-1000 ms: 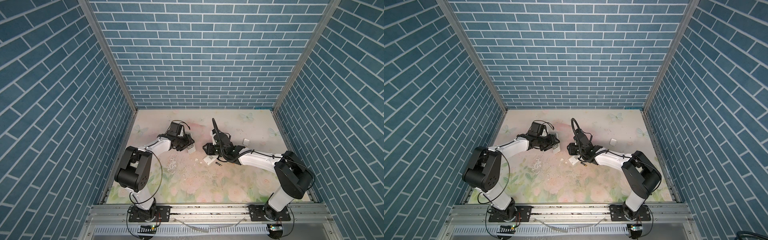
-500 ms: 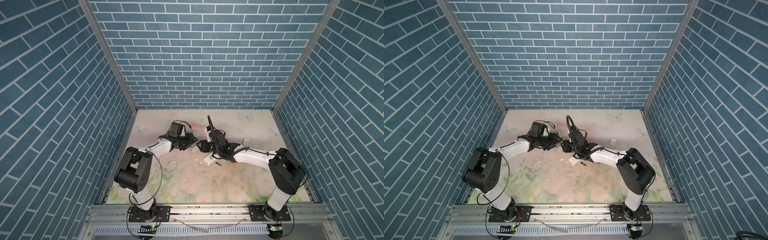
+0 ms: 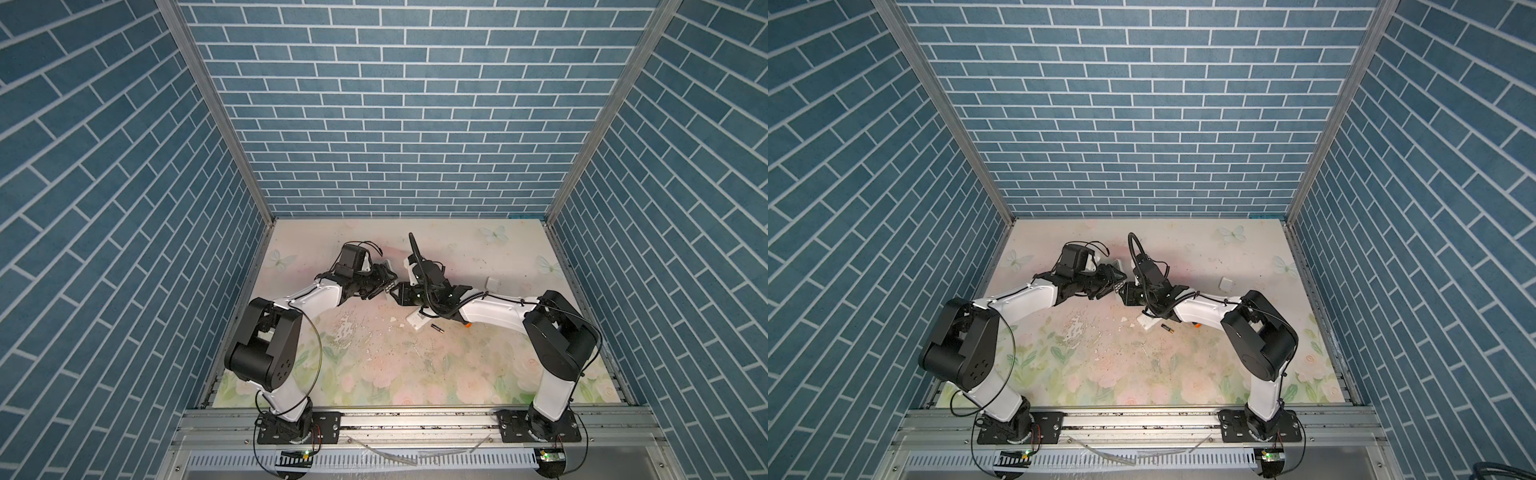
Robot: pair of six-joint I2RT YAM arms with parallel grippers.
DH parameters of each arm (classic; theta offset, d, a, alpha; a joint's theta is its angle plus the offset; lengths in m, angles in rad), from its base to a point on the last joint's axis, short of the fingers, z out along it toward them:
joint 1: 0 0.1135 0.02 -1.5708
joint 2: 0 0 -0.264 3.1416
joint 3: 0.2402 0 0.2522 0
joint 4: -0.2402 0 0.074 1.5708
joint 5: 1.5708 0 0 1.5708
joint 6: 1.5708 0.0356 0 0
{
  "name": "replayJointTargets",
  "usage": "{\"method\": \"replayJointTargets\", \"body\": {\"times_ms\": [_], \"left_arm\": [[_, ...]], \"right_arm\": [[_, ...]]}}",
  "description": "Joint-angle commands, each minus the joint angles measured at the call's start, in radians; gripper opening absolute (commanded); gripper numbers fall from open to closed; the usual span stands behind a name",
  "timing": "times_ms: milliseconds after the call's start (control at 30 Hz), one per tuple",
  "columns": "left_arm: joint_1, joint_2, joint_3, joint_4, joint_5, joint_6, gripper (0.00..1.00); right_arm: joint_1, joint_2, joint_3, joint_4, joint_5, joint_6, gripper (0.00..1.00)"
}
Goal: Unload the batteries from the remote control
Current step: 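Close the right gripper on the remote's far end held by the left gripper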
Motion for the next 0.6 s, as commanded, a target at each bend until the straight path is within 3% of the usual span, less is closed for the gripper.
{"method": "replayJointTargets", "body": {"times_ms": [0, 400, 500, 567], "left_arm": [[-0.007, -0.026, -0.011, 0.031, 0.017, -0.007, 0.35], [-0.006, -0.02, -0.019, 0.059, 0.031, -0.025, 0.36], [-0.006, -0.014, -0.02, 0.068, 0.038, -0.034, 0.4], [-0.005, -0.012, -0.019, 0.074, 0.04, -0.038, 0.48]], "right_arm": [[0.005, 0.027, 0.061, 0.049, -0.004, 0.021, 0.34], [0.005, 0.054, 0.076, 0.074, -0.019, 0.025, 0.12], [0.004, 0.048, 0.07, 0.076, -0.013, 0.023, 0.05], [0.004, 0.046, 0.068, 0.078, -0.015, 0.02, 0.02]]}}
